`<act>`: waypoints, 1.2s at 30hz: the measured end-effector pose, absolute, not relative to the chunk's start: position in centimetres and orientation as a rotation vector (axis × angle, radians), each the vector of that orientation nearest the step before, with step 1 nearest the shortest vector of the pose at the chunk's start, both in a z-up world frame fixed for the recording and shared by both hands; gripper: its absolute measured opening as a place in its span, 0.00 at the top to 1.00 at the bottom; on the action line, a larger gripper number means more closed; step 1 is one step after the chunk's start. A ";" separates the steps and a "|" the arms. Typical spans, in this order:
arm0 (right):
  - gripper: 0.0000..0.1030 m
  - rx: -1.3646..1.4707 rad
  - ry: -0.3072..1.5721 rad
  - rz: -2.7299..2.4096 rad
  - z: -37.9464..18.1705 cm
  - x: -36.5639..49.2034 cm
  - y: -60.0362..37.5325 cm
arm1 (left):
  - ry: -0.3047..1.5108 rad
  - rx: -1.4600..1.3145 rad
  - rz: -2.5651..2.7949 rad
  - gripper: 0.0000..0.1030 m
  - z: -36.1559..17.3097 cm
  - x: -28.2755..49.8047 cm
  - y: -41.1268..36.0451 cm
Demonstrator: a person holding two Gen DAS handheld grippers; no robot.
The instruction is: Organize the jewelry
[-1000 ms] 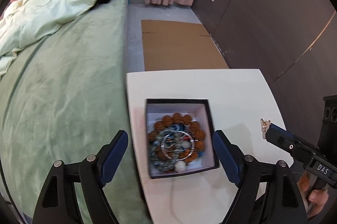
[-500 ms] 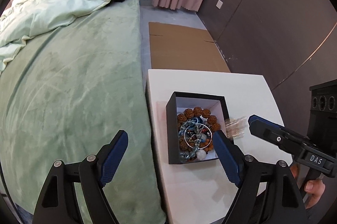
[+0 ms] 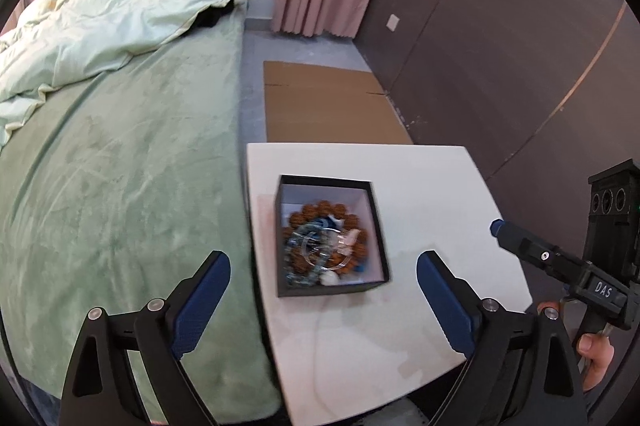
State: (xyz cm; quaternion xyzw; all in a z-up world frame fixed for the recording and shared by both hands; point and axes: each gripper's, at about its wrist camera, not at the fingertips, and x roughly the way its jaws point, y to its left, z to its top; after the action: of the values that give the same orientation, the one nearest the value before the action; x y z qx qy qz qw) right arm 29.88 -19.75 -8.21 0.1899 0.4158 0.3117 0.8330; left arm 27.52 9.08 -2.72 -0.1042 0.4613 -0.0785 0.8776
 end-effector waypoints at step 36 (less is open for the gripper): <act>0.00 0.246 0.696 0.469 -4.0 12.8 -26.3 | 0.780 -0.114 -0.133 0.00 -0.6 12.6 0.5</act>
State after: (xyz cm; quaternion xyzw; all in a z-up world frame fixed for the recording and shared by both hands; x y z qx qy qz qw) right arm 12.80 -26.34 -4.03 0.1193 0.3372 0.2270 0.9058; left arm 12.62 0.48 -0.62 -0.0557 0.3798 -0.0646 0.9211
